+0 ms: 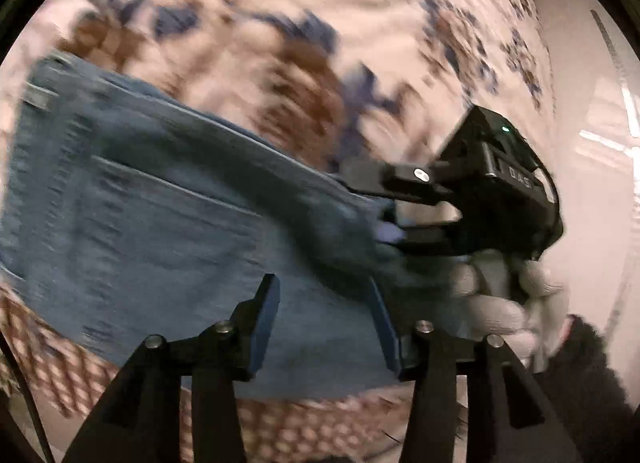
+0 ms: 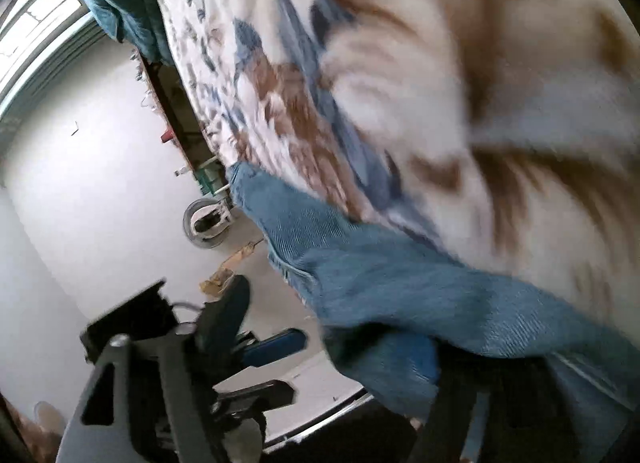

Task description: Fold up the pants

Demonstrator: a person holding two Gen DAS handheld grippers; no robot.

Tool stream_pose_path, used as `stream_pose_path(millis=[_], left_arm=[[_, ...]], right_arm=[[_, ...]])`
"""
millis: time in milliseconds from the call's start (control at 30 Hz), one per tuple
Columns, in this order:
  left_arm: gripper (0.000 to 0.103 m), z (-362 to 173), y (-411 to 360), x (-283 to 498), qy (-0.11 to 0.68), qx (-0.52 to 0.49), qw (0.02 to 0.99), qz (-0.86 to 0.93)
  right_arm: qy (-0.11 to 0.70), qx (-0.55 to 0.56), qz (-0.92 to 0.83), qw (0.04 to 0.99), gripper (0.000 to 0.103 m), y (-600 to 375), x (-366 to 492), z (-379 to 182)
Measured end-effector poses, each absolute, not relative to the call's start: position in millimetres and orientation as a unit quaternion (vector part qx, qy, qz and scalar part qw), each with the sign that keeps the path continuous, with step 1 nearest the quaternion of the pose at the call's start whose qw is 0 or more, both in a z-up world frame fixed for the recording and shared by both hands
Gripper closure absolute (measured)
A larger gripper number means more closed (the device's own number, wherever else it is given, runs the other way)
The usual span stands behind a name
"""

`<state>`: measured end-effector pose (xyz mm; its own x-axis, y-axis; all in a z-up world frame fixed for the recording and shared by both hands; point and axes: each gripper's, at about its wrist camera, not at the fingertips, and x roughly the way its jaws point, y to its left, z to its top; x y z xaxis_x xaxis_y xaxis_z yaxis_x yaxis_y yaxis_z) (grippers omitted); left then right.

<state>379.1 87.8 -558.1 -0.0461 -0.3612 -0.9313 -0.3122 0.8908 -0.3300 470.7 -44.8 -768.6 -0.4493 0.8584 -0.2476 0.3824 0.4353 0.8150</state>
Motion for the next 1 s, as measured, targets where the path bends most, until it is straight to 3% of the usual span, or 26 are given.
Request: stream_pose_path(millis=[67,100,200,300,533,767,867,1000], left_arm=[[0.060,-567.3,108.7,379.5,0.717,-0.202,0.667,0.015],[0.060,-575.3,118.9,379.9,0.716,-0.186,0.672,0.036],[0.060,-603.9,153.3,377.3,0.726,-0.203,0.653,0.072],[0.060,-607.5,162.3,375.3,0.725,-0.222,0.648,0.069],[0.060,-607.5,157.7,376.6,0.728,-0.220,0.645,0.074],[0.060,-606.8,162.4,373.9,0.732,-0.204,0.646,0.070],[0.060,-608.1,159.8,375.6,0.732,-0.210,0.645,0.068],[0.060,-610.2,161.8,373.3,0.732,-0.215,0.643,0.063]], right_arm=[[0.785,0.358,0.358,0.358,0.027,-32.1,476.7,-760.7],[0.782,0.345,0.363,0.372,0.035,-30.0,480.4,-751.4],[0.747,0.371,0.368,0.411,0.044,-49.7,501.1,-727.0],[0.742,0.345,0.352,0.455,0.045,-73.4,519.4,-713.6],[0.796,0.236,0.411,0.376,0.044,-18.8,514.3,-728.1],[0.823,0.225,0.387,0.348,0.040,38.4,491.5,-763.2],[0.815,0.236,0.379,0.370,0.081,12.0,495.3,-753.3],[0.790,0.311,0.364,0.383,0.083,-37.9,510.1,-732.9]])
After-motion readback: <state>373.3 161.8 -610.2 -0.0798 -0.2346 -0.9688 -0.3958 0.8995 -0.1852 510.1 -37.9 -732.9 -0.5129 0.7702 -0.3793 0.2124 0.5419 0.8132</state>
